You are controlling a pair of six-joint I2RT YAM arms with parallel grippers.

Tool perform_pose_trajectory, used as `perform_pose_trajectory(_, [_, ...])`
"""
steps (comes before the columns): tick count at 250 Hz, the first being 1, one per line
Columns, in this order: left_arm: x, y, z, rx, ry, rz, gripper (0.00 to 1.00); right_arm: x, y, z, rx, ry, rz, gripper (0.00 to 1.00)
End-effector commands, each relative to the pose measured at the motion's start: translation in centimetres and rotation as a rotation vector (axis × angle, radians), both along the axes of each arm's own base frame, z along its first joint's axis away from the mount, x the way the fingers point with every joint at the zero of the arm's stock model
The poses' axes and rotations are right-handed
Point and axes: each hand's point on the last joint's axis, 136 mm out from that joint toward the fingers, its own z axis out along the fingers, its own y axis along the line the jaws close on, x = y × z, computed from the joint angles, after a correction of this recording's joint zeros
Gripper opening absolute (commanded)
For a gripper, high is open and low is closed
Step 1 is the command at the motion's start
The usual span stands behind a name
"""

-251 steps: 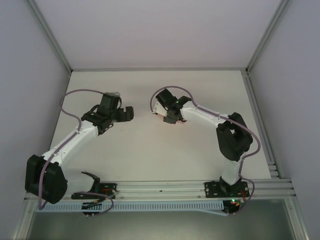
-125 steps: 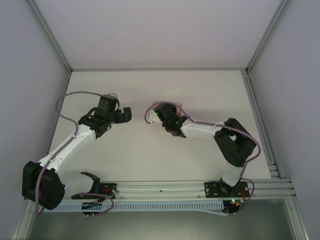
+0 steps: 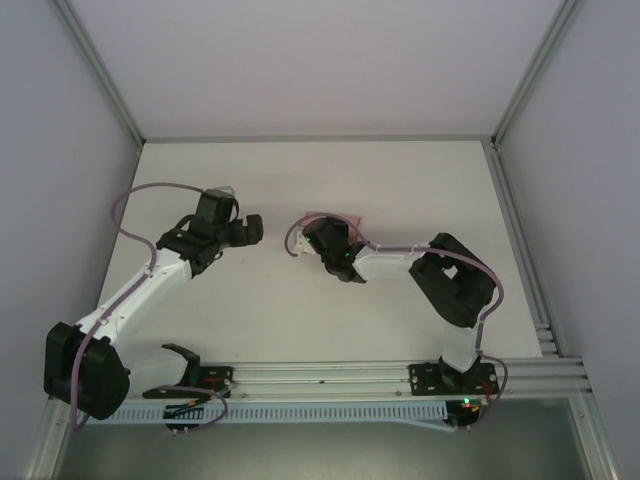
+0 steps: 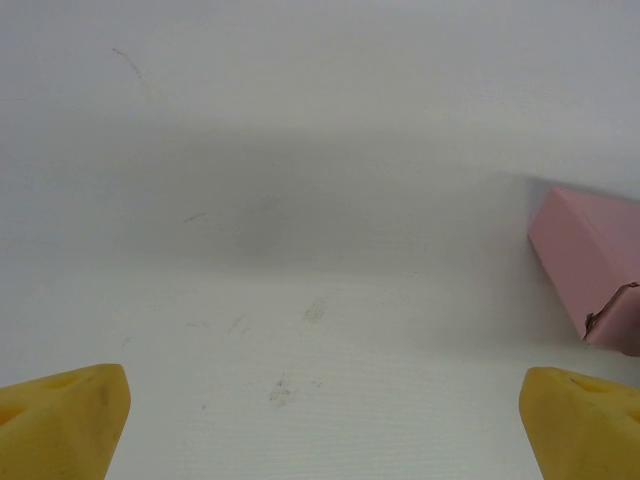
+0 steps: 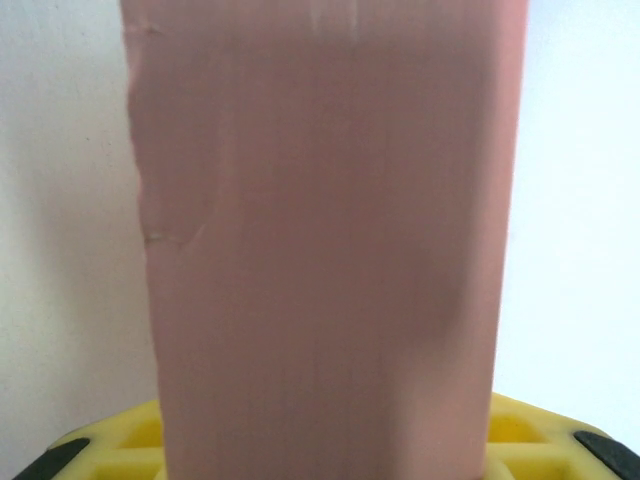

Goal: Assemble paper box

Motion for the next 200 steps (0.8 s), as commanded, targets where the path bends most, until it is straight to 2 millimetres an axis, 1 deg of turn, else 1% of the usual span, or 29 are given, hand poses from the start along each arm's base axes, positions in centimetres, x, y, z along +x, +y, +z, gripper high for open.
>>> perform_pose_trajectory(1, [-0.3,0.7,0.4,0.000,-0.014,0.027,1.00,-1.4,-0.5,-2.1,-0.016,0.085,-0.009,0.47])
perform_pose_trajectory(24, [-0.4,0.7,0.7,-0.001,-0.023,0.025,1.00,-2.0,-0.5,-2.2,-0.009,0.106,-0.003,0.60])
perform_pose_trajectory(38, [-0.4,0.7,0.7,-0.001,-0.024,0.023,1.00,-2.4,-0.7,-2.0,-0.003,0.117,0.005,0.66])
perform_pose_trajectory(70, [-0.4,0.7,0.7,-0.002,-0.027,0.023,1.00,-3.3,-0.5,-0.7,0.043,0.151,0.019,0.79])
perform_pose_trajectory(101, [-0.5,0.7,0.9,-0.007,-0.037,0.021,1.00,-5.2,-0.3,1.0,0.115,0.243,0.039,0.84])
perform_pose_trajectory(115, [-0.5,0.7,1.1,-0.011,-0.045,0.020,1.00,-6.3,-0.7,1.7,0.129,0.288,0.040,0.85])
perform_pose_trajectory(132, [-0.5,0.8,1.5,-0.017,-0.058,0.021,1.00,-7.8,-1.4,2.6,0.139,0.357,0.033,0.90])
perform_pose_trajectory(150, [-0.4,0.6,1.8,-0.021,-0.072,0.012,1.00,-8.8,-2.3,4.2,0.160,0.382,0.013,1.00])
perform_pose_trajectory(164, [-0.3,0.6,2.0,-0.022,-0.087,0.007,1.00,-9.6,-2.6,5.4,0.199,0.388,0.016,1.00])
perform_pose_trajectory(182, [0.1,0.5,2.6,-0.023,-0.123,0.003,1.00,-9.6,-3.2,7.8,0.298,0.335,-0.012,1.00])
perform_pose_trajectory(190, [0.3,0.6,2.8,-0.019,-0.144,0.008,1.00,-9.6,-3.7,8.9,0.356,0.316,-0.038,1.00])
perform_pose_trajectory(200, [0.6,0.8,3.0,-0.011,-0.173,0.010,1.00,-9.1,-4.9,10.3,0.421,0.269,-0.099,1.00])
